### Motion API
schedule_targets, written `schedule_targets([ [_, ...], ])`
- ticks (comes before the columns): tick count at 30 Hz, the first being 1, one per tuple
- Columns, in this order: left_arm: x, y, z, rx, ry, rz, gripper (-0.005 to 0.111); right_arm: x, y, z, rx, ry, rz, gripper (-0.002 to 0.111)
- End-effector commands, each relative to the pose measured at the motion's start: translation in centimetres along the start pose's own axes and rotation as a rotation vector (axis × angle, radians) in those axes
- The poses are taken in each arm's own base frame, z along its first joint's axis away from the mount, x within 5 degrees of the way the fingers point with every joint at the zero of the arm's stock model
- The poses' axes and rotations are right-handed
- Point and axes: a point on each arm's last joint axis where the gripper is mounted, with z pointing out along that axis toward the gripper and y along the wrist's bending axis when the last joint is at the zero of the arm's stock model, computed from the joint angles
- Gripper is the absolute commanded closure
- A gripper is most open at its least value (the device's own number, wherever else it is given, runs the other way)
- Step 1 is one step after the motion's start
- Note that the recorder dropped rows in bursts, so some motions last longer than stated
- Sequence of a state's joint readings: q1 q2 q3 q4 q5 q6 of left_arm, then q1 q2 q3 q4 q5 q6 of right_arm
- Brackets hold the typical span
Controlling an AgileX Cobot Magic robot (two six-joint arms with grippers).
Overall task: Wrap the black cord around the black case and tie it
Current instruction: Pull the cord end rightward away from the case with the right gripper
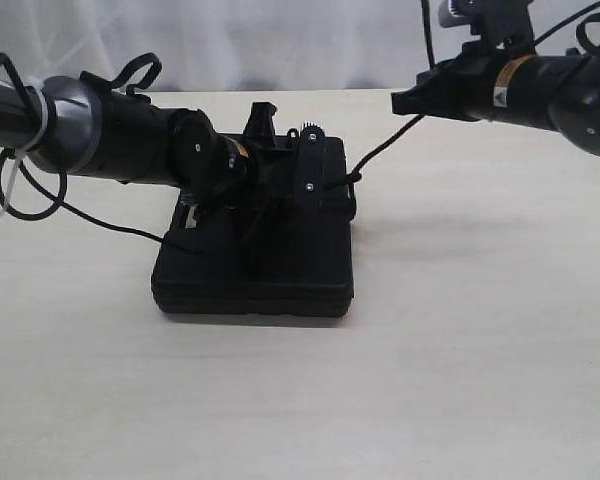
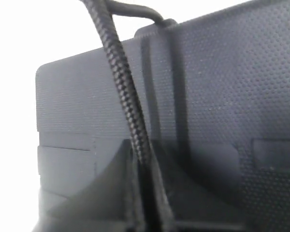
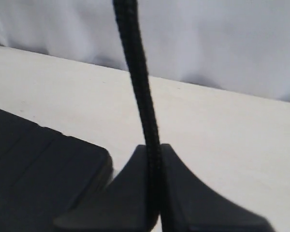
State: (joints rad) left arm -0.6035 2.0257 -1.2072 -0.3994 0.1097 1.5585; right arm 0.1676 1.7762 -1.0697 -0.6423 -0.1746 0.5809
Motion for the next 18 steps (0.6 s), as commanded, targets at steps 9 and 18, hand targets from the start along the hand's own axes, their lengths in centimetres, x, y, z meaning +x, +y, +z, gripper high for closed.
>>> schedule_targets([
  [9, -0.1, 0.2, 0.1, -0.024, -0.002, 0.006, 0.107, 3.9, -5.4, 1.5, 0.156, 0.144, 0.166, 0.104],
  [18, -0.7, 0.0, 0.1, -0.028, -0.011, 0.016, 0.093, 5.7, -5.7, 2.1, 0.196, 0.253, 0.172, 0.104],
])
